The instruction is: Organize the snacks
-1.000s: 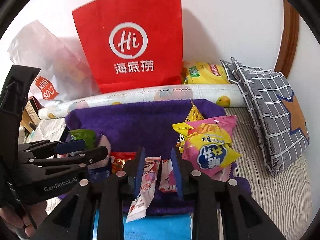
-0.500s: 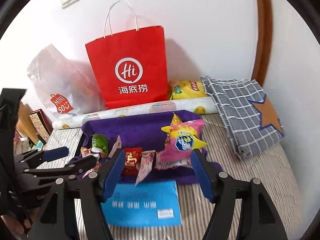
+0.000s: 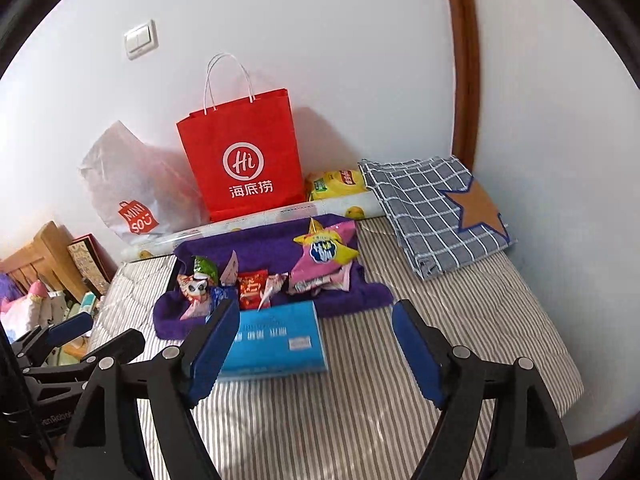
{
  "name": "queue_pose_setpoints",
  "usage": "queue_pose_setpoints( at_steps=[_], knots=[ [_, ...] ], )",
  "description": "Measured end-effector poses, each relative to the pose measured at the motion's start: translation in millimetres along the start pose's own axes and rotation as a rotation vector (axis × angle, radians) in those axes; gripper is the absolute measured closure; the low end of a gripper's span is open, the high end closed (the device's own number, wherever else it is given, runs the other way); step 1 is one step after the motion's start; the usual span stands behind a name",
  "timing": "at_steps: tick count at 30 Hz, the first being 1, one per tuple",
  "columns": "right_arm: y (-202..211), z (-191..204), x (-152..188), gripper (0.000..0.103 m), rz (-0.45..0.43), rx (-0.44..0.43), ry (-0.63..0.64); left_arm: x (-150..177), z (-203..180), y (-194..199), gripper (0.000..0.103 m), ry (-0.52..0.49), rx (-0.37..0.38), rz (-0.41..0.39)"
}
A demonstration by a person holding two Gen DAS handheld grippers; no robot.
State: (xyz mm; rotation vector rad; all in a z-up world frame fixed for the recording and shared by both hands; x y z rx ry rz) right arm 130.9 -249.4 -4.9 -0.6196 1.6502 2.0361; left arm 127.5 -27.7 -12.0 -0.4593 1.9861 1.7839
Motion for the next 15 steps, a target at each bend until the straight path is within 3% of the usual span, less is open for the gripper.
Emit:
queue_pose_setpoints(
  at_steps=[4, 6, 9, 15],
  knots=[
    [18.6, -8.2, 21.0, 0.021, -0.015, -0.003, -0.027, 21.0, -8.6, 11.8, 0.005, -0.004, -0.021, -0.024],
    [30.2, -6.6, 29.8, 0.01, -0.046, 0.013, -0.009, 29.7, -12.3, 18.4, 0.004, -0.002, -0.02, -0.037],
    [45.9, -2.1, 39.9, 0.001, -0.091, 0.061, 0.019, 41.8, -17.5, 28.7, 0.002, -0.005, -0.007, -0.049],
    [65.7, -4.0, 51.1, 0.0, -0.109, 0.077, 0.019, 54.5, -21.0, 54.0, 0.0, -0.015, -0.046, -0.1]
  ],
)
Point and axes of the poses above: each gripper's, at about its wrist camera, not at the fingertips, and y roughly against the way its jaws point, z to its left, x to its underside, the point moved 1 cm from there along -y, roughly the way its jaws point, and after that the axes turned 13 degrees about z, right-handed, at the moved point
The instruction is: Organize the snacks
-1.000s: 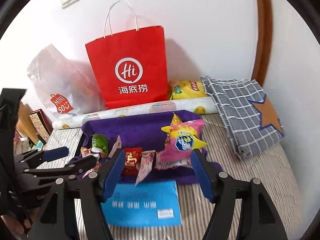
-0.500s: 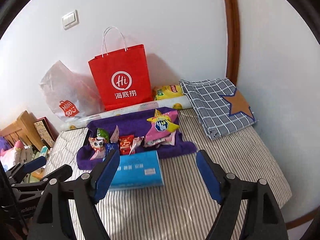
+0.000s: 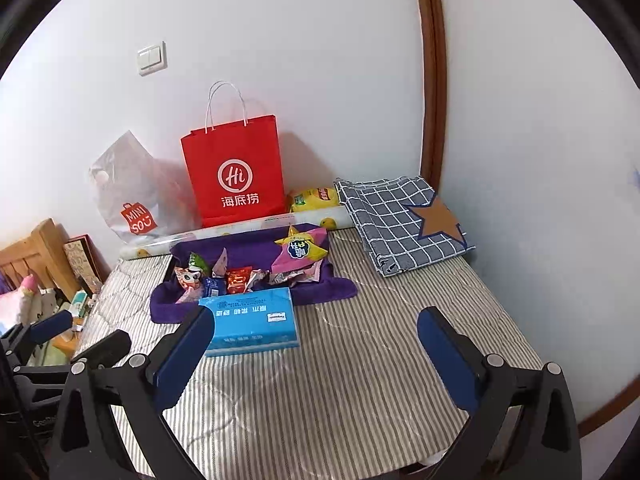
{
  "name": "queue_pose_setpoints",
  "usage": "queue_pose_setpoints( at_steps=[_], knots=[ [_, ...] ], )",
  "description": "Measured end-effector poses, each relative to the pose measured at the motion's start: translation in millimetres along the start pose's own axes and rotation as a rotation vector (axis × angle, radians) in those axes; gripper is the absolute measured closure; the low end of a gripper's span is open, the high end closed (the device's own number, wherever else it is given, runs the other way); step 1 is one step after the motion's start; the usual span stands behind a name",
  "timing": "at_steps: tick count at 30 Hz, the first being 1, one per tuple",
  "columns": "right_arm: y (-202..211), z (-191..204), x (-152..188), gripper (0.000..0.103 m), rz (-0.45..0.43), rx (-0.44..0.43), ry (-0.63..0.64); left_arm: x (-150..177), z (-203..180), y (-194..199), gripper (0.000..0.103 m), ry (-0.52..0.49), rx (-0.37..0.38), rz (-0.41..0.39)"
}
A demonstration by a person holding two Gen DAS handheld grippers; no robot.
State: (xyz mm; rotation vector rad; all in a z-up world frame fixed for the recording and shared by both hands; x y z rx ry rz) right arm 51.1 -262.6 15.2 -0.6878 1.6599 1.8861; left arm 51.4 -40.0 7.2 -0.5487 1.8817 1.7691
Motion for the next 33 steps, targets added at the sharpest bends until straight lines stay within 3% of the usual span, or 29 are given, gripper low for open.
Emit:
queue_pose_setpoints(
  at_steps=[12, 33],
  knots=[
    [16.5, -2.3, 16.9, 0.0, -0.013, 0.015, 0.01, 12.8, 5.1, 25.0, 0.0, 0.043, -0.035, -0.046],
    [21.5, 7.6, 24.9, 0.0, -0.015, 0.004, 0.022, 19.5, 7.2, 31.4, 0.0, 0.053, -0.046, -0.053]
  ],
)
Point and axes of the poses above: each gripper's, at about its wrist camera, not at the fingertips, and y roughly against the way its jaws point, z to its left, x to its underside, the point moved 1 cm from there along -y, roughly the way its jaws point, and after that the axes turned 13 degrees about z, right-handed, at the moved point
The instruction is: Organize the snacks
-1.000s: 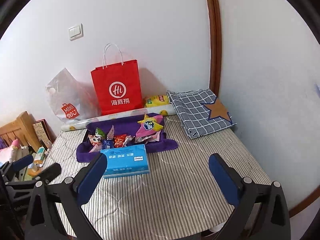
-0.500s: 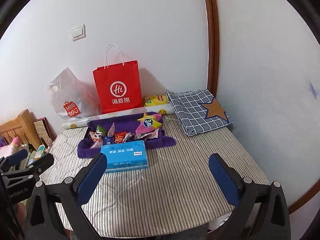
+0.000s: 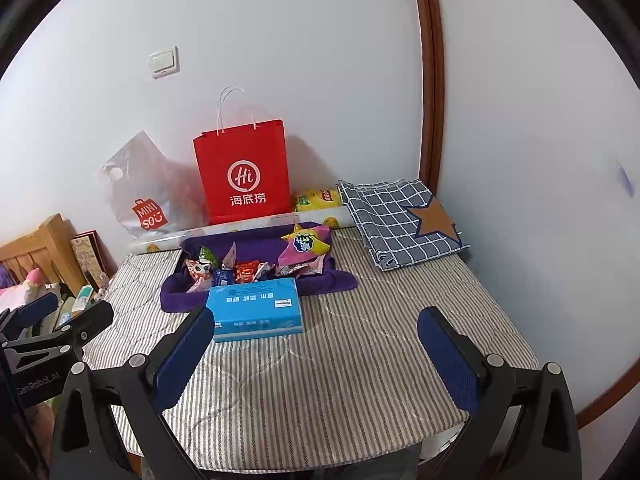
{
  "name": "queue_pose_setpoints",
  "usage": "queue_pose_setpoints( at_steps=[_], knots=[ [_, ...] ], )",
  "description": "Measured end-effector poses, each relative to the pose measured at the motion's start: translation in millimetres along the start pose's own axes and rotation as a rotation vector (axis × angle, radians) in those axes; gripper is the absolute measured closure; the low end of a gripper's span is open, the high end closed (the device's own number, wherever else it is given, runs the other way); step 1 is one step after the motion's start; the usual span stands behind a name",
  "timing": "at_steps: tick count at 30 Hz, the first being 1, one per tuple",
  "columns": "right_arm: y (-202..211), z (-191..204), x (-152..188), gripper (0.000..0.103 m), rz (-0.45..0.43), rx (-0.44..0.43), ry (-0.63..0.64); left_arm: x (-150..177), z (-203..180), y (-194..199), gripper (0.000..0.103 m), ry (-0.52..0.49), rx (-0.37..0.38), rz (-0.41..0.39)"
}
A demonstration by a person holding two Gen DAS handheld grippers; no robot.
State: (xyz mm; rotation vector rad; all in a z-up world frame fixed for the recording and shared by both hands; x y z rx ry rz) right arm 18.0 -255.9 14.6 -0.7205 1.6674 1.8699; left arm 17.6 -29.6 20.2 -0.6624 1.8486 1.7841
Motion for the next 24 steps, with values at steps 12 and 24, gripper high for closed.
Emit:
queue_pose_setpoints(
  at_steps=[12, 24],
  knots=[
    [1.6, 1.0, 2.0, 0.0, -0.005, -0.007, -0.001, 1.8, -2.6, -1.3, 0.0, -0.009, 0.001, 0.003],
    [3.2, 2.1, 3.8, 0.0, -0.011, -0.012, 0.001, 3.4, -4.2, 0.3, 0.0, -0.011, 0.001, 0.001]
  ],
)
Point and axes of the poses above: each gripper's, at about its wrist camera, not at the fingertips, and y roughly against the way its jaws point, z to its left, x to its underside, the point moved 1 cm from there along -y, roughly the way its jaws point, and after that the axes turned 13 degrees about z, right-handed, at the moved point
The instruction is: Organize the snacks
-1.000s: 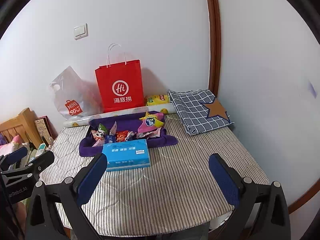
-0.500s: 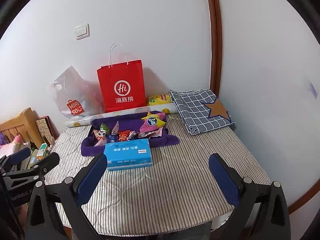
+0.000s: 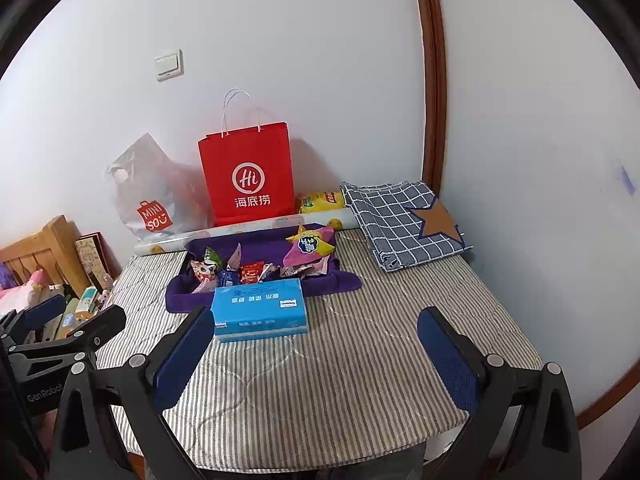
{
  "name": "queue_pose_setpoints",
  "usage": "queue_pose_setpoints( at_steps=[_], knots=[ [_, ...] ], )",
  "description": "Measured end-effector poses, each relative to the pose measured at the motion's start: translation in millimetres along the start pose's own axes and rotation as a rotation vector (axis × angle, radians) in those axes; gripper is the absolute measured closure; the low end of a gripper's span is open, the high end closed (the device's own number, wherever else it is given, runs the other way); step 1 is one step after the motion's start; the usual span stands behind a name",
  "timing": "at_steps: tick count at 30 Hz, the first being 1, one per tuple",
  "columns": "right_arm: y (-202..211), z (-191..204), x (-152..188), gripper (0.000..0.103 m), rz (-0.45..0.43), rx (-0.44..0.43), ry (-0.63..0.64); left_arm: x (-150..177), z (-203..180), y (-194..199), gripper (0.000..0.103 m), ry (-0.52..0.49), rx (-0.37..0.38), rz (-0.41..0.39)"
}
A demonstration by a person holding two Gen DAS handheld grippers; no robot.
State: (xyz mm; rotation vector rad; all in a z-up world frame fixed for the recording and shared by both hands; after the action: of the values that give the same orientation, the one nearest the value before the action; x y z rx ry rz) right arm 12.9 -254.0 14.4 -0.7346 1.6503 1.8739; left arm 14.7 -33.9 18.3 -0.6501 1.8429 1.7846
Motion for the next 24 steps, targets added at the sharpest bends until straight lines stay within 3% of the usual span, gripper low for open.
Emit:
queue_pose_setpoints(
  at_steps=[24],
  knots=[
    [6.8, 4.4, 1.2, 0.0, -0.009, -0.004, 0.005, 0.2, -1.9, 1.7, 0.0, -0.002, 0.005, -0.002]
  ],
)
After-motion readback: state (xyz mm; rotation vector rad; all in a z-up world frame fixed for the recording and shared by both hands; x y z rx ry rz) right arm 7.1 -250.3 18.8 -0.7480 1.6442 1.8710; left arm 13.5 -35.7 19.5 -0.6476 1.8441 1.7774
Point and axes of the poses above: each gripper's, at about its wrist camera, not at the fingertips, and y roughly against the way its jaws point, z to its left, x to its underside, the point moved 1 cm from there along -y, roughly the way its jaws point, and after that the axes turned 13 degrees about z, right-handed, at the moved point
